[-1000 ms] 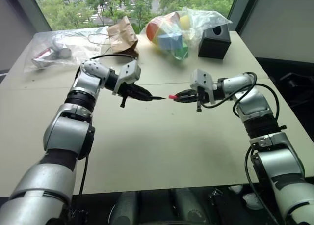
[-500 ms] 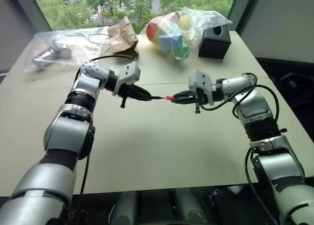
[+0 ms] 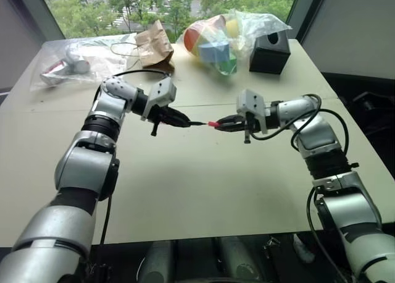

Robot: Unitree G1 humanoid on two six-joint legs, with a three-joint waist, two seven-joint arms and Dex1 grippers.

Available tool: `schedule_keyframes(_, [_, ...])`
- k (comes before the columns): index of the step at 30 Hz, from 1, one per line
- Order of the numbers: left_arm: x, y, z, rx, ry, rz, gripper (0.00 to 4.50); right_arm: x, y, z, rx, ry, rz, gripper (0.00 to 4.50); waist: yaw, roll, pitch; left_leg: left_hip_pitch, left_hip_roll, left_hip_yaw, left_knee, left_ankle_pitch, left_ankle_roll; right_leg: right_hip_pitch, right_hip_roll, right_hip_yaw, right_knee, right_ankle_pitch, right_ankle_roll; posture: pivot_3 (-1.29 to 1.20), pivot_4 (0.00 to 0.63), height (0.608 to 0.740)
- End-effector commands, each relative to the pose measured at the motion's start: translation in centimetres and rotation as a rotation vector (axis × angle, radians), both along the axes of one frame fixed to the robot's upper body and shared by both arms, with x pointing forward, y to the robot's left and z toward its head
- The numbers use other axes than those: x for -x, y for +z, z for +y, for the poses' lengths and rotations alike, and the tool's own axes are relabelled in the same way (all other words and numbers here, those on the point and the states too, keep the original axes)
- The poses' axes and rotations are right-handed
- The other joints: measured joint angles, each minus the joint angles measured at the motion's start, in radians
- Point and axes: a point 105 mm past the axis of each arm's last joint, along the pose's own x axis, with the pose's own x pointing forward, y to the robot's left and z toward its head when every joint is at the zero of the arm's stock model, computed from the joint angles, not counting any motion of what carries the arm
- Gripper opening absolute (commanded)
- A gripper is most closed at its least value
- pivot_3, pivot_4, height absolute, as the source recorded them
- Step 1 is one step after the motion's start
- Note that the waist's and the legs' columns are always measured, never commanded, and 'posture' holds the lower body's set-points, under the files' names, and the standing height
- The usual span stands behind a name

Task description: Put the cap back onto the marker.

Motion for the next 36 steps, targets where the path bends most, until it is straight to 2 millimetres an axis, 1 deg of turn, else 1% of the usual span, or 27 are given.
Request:
schedule_keyframes(1, [-0.2, 1.6, -0.4, 0.028, -0.012, -0.058, 0.28, 0.0, 1.3, 0.5, -0.023, 0.019, -0.044, 0.03, 0.000, 0.000, 0.000, 0.000, 0.000, 0.000, 0.000, 0.000, 0.000, 0.000, 0.000, 0.000, 0.000, 0.000, 0.000, 0.00, 0.150, 0.740])
schedule_keyframes(13, [-0.2, 1.5, -1.1, 0.030, -0.020, -0.062, 0.28, -0.1, 1.2, 0.7, -0.031, 0.014, -0.042, 0.03, 0.000, 0.000, 0.000, 0.000, 0.000, 0.000, 0.000, 0.000, 0.000, 0.000, 0.000, 0.000, 0.000, 0.000, 0.000, 0.00, 0.150, 0.740])
schedule_keyframes(20, [-0.3, 1.3, -2.1, 0.008, -0.027, -0.089, 0.28, -0.2, 1.0, 1.1, -0.020, 0.028, -0.041, 0.03, 0.000, 0.000, 0.000, 0.000, 0.000, 0.000, 0.000, 0.000, 0.000, 0.000, 0.000, 0.000, 0.000, 0.000, 0.000, 0.00, 0.150, 0.740])
schedule_keyframes(24, [-0.6, 0.9, -2.2, -0.068, -0.028, -0.141, 0.28, -0.2, 0.1, 1.6, 0.041, 0.054, -0.045, 0.03, -0.001, 0.000, 0.000, 0.000, 0.000, 0.000, 0.000, 0.000, 0.000, 0.000, 0.000, 0.000, 0.001, 0.000, 0.000, 0.00, 0.150, 0.740])
schedule_keyframes(27, [-0.6, 1.0, -2.5, -0.082, -0.040, -0.149, 0.28, -0.4, -0.2, 1.8, 0.066, 0.059, -0.053, 0.03, -0.001, 0.000, 0.000, 0.000, 0.000, 0.000, 0.000, 0.000, 0.000, 0.000, 0.000, 0.000, 0.001, 0.000, 0.000, 0.00, 0.150, 0.740])
schedule_keyframes(30, [-0.5, 1.0, -2.7, -0.101, -0.058, -0.161, 0.28, -1.0, -0.2, 1.9, 0.101, 0.046, -0.073, 0.03, -0.001, 0.000, 0.000, 0.000, 0.000, 0.000, 0.000, 0.000, 0.000, 0.000, 0.000, 0.000, 0.001, 0.000, 0.000, 0.00, 0.150, 0.740])
schedule_keyframes(34, [-1.0, 1.1, -3.0, -0.140, -0.033, -0.214, 0.28, -2.9, 0.1, 1.4, 0.182, -0.042, -0.126, 0.03, -0.001, 0.000, 0.000, 0.000, 0.000, 0.000, 0.001, 0.000, 0.000, 0.000, 0.000, 0.000, 0.001, 0.000, 0.000, 0.00, 0.150, 0.740])
schedule_keyframes(36, [-1.4, 1.3, -3.2, -0.154, -0.007, -0.253, 0.28, -3.5, 0.6, 1.4, 0.184, -0.070, -0.131, 0.03, -0.001, 0.000, 0.000, 0.000, 0.000, 0.000, 0.001, 0.000, 0.000, 0.000, 0.000, 0.000, 0.001, 0.000, 0.000, 0.00, 0.150, 0.740])
